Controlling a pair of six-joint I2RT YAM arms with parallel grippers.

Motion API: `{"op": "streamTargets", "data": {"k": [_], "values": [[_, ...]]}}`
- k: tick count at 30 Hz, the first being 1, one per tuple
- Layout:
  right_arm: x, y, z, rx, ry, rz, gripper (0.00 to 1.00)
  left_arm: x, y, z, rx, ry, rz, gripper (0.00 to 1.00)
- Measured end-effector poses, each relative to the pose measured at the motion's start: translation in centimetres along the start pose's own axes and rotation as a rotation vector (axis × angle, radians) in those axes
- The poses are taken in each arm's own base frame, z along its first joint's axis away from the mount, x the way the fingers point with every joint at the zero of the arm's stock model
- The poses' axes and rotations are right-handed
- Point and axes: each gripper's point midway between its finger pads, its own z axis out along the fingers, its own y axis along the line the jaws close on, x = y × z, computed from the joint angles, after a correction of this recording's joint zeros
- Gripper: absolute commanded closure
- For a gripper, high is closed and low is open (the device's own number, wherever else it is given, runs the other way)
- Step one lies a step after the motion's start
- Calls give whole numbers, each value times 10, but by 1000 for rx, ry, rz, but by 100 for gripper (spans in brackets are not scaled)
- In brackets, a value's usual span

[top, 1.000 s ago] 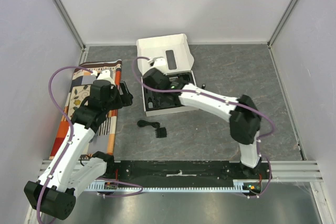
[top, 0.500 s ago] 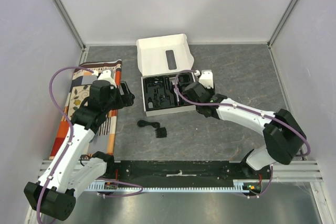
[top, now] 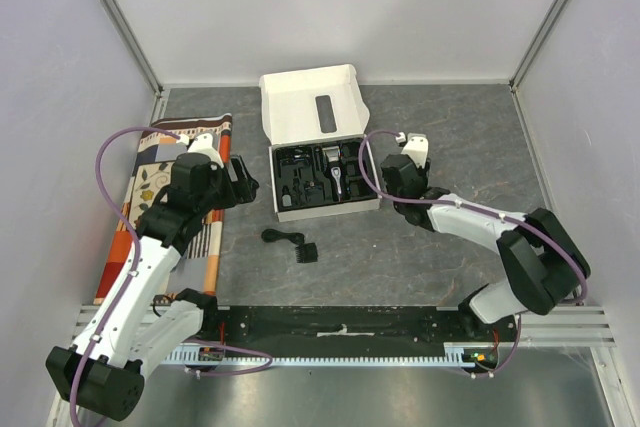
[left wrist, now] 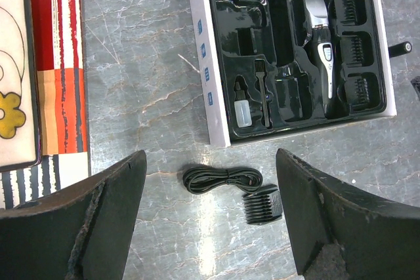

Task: Sort the hair-cutting tools

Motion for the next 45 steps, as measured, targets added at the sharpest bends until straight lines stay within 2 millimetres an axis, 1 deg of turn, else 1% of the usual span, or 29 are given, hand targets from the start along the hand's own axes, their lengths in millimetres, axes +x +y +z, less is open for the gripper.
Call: {"op": "streamTargets", "data": {"k": [5,10,18,22,25,26,28,29,31,32,34,35,37,41,43,45], "values": [[9,0,19,-25,36,-1,38,0,0,0,0,0,0,14],[13,6,31,-60,51,-9,38,0,0,0,1,0,0,14],[7,30,45,-133,43,-16,38,0,0,0,2,0,0,14],[0,35,54,-138,29,-19,40,0,-1,0,3,1,0,14],[-2,36,61,-138,29,-21,46,0,-1,0,5,2,-1,14],[-2,36,64,-138,30,-20,52,0,-1,0,7,3,-1,14],[-2,37,68,-140,32,-24,60,1,-2,1,10,8,-1,14],[0,37,70,-141,36,-25,69,2,-2,2,12,11,-1,14],[2,36,73,-144,42,-25,77,3,-2,3,12,17,-1,14],[2,36,74,-146,42,-30,84,3,-2,3,11,19,-1,14],[1,37,74,-151,40,-27,91,3,-1,4,10,22,-2,14],[0,37,74,-152,39,-33,96,3,-1,4,9,23,-2,14],[-1,38,74,-155,36,-39,100,4,-1,5,9,24,-2,14],[-4,36,69,-160,38,-65,100,3,-1,5,9,24,-3,14],[-16,35,59,-174,37,-86,100,3,-1,5,9,23,-3,14],[-36,37,49,-192,20,-96,100,3,-1,5,9,23,-3,14]]}}
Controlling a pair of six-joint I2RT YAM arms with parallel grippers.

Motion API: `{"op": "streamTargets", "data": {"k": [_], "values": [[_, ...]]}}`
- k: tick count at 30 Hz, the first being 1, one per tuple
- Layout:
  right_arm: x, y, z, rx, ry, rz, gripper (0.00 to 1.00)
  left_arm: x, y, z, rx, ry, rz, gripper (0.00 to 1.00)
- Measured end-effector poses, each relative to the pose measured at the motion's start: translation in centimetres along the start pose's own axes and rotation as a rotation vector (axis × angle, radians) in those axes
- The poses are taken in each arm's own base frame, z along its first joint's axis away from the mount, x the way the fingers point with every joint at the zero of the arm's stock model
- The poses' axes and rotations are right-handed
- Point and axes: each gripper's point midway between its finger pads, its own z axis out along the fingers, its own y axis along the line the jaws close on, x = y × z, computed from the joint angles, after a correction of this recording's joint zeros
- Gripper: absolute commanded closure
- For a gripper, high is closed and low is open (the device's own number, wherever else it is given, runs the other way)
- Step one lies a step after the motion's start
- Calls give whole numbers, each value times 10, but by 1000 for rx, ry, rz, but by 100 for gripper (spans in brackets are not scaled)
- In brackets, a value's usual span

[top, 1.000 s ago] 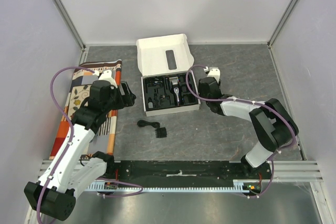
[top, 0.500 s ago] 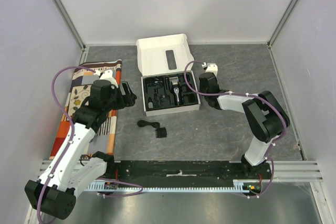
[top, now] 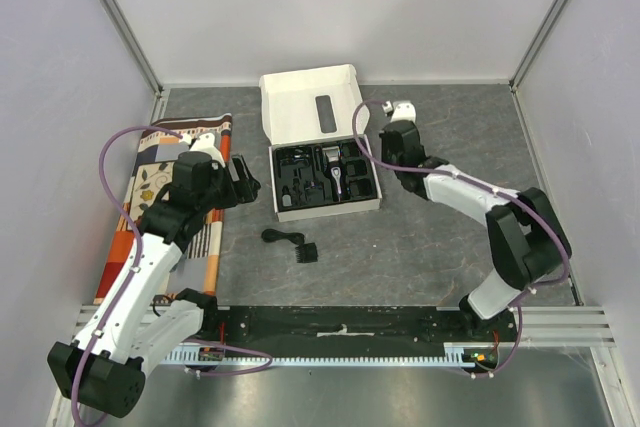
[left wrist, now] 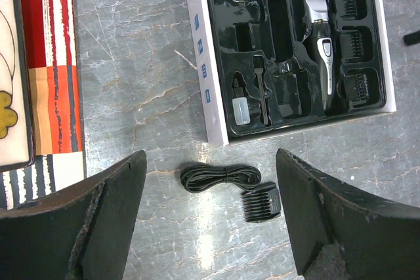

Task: Sort the hair-cutting tools

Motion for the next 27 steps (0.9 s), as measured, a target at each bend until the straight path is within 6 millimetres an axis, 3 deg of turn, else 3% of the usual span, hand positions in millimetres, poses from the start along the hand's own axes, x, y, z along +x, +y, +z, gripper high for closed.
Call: {"op": "streamTargets", "data": {"k": [7,13,16,23,27], "values": [[-116,32,-44,-133,-87,12,100,1,-3,0,15,7,0,14],[-164,71,-68,-298,-42,38,100,2,-5,-1,26,11,0,14],[-159,96,-60,-357,30,38,100,2,-5,-1,27,11,0,14],[-92,155,-33,-425,289,-15,100,1,-5,-2,30,7,0,14],[-61,179,-29,-451,392,-28,100,2,-6,-2,36,11,0,14]]}}
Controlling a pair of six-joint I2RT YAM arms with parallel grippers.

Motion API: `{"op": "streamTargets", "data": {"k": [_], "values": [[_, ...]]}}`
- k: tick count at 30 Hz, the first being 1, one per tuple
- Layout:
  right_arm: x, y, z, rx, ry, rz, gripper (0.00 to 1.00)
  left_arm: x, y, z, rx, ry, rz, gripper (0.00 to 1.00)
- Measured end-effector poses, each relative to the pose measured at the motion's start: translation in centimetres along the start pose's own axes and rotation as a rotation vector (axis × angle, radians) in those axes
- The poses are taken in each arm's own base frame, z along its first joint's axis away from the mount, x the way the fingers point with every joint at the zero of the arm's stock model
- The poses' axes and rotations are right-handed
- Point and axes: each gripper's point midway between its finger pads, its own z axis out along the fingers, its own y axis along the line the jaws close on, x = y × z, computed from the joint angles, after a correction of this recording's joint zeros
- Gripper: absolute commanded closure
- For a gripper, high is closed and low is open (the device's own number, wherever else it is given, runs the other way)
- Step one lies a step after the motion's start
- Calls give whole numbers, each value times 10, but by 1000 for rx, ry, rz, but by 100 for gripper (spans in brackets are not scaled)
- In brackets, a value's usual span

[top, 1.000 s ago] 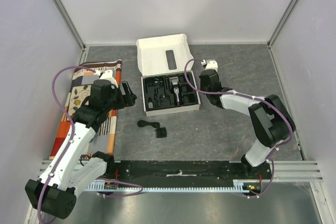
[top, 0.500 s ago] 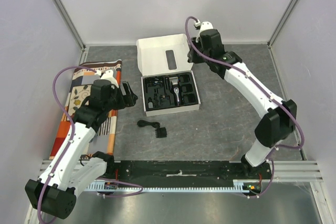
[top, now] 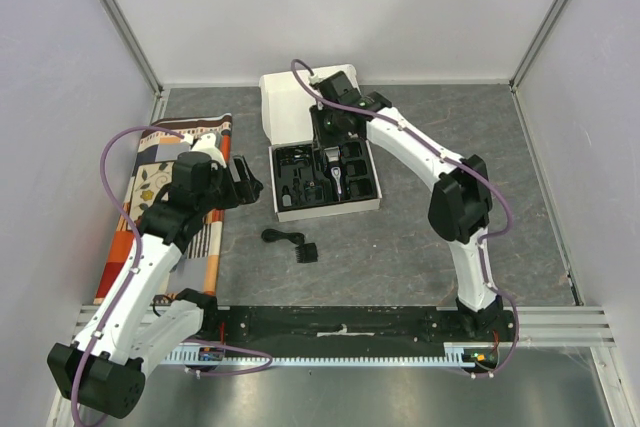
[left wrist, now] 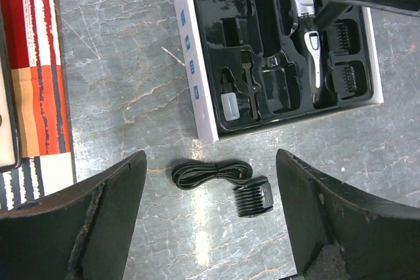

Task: Sort the hair-cutting tools

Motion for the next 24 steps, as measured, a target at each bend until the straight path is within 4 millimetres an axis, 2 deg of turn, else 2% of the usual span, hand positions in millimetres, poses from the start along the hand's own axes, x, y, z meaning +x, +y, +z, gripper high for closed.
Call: {"op": "streamTargets", "data": {"k": [6,11,24], "values": [[20,11,23,-31,88,17,100,1,-2,0,14,7,0,14],[38,8,39,-11,142,24,100,1,-2,0,14,7,-2,14],[38,0,44,45,130,24,100,2,-5,-1,30,14,-3,14]]}}
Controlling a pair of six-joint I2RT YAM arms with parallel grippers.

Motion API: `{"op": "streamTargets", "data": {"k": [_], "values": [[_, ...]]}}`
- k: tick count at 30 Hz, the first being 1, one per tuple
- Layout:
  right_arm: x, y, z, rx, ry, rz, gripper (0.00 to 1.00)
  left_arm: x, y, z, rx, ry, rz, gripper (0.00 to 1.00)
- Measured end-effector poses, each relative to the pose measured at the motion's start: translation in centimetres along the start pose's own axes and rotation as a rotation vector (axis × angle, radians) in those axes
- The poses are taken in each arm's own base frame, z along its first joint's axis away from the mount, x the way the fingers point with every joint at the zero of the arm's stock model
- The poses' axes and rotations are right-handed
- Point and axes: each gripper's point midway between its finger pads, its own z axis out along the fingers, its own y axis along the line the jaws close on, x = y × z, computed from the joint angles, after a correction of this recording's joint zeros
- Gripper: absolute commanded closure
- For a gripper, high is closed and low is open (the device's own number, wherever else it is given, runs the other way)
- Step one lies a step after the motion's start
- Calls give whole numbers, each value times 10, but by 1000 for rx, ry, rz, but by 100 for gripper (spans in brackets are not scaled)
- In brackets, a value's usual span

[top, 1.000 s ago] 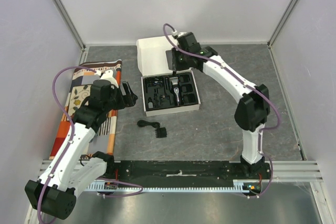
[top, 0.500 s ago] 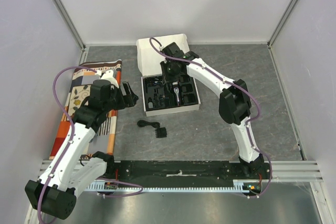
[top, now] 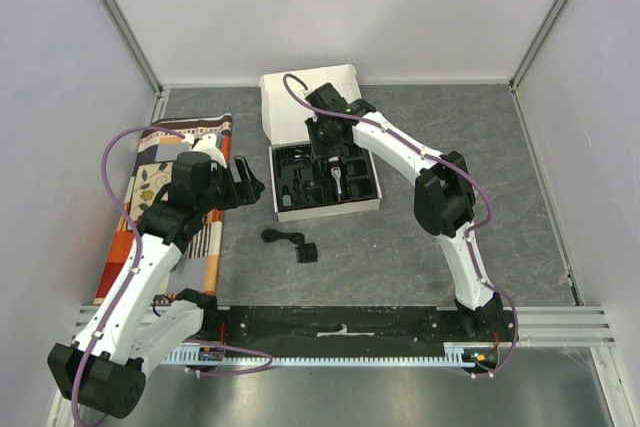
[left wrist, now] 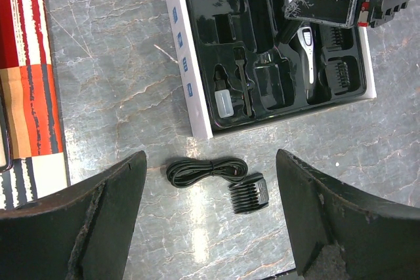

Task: Sort the hair-cutting tools

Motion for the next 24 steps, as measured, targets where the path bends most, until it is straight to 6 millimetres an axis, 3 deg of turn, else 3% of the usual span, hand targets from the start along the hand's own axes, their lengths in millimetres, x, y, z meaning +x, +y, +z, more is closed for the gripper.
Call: {"op": "streamTargets", "data": {"k": [7,24], "values": [[-2,-3,11,18,-6,2,100,0,0,0,0,0,0,14],[-15,-14,14,70,-55,0,100,1,2,3,-5,12,-4,14]]}}
